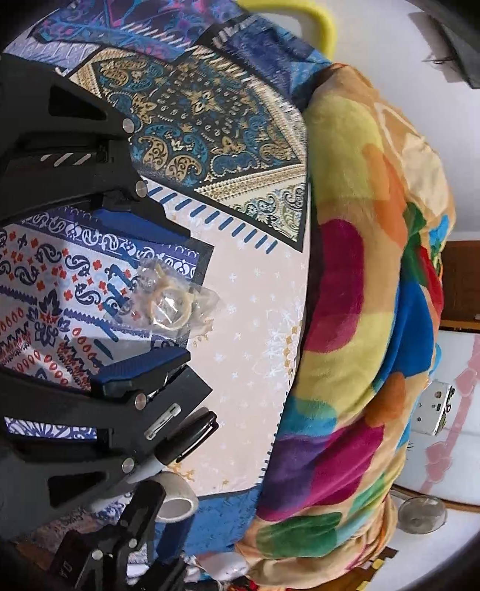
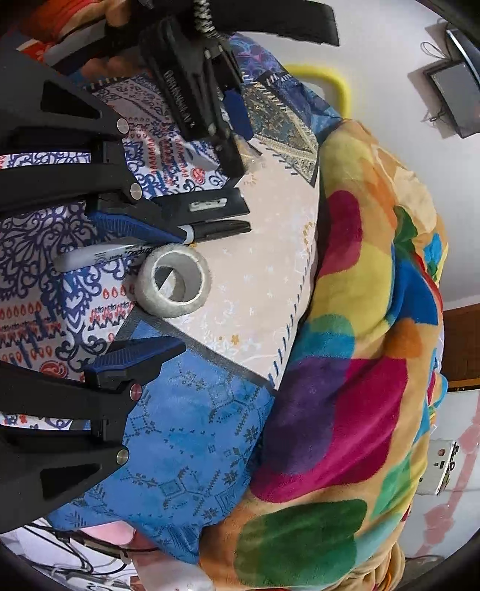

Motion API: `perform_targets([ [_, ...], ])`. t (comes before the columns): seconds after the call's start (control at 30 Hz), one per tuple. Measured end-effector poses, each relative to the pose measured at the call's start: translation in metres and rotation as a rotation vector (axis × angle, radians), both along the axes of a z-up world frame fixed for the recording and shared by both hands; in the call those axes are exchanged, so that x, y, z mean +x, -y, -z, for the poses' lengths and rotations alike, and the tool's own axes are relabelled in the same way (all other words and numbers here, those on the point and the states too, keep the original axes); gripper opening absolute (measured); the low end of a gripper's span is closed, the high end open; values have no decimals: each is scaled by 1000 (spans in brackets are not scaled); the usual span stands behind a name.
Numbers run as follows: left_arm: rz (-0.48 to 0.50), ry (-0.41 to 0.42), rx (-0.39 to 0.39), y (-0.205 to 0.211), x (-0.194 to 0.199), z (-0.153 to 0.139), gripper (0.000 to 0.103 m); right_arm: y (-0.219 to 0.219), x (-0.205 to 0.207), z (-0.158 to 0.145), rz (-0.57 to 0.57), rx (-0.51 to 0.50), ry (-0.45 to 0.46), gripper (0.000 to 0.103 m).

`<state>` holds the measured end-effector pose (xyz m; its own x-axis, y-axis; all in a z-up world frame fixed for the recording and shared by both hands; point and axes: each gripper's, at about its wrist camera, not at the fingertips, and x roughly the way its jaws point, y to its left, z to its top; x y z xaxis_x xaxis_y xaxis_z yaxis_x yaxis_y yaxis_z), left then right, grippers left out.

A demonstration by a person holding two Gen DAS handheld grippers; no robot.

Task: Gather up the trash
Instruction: 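Grasp the tape roll with the right gripper while the left grasps the clear bag, then carry tape roll and clear bag to the white bin and release both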

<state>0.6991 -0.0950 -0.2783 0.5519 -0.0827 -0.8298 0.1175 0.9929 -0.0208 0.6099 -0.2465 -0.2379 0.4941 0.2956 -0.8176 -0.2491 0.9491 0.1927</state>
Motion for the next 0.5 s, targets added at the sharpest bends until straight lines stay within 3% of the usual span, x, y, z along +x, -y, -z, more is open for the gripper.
perform_targets([
  [0.07,21,10,7,4,-3,-1,36,-2,0,0,-8,-8,3,43],
  [0.1,26,9,18,7,-5,-1,35,-3,0,-1,-15,-3,6,35],
  [0.27,50,11,24,10,-20,-6,33,-5,-6,-10,-1,-32,34,35],
  [0.5,39,22,-19,3,-48,-36,33,-8,-29,-43,-17,-58,104,35],
])
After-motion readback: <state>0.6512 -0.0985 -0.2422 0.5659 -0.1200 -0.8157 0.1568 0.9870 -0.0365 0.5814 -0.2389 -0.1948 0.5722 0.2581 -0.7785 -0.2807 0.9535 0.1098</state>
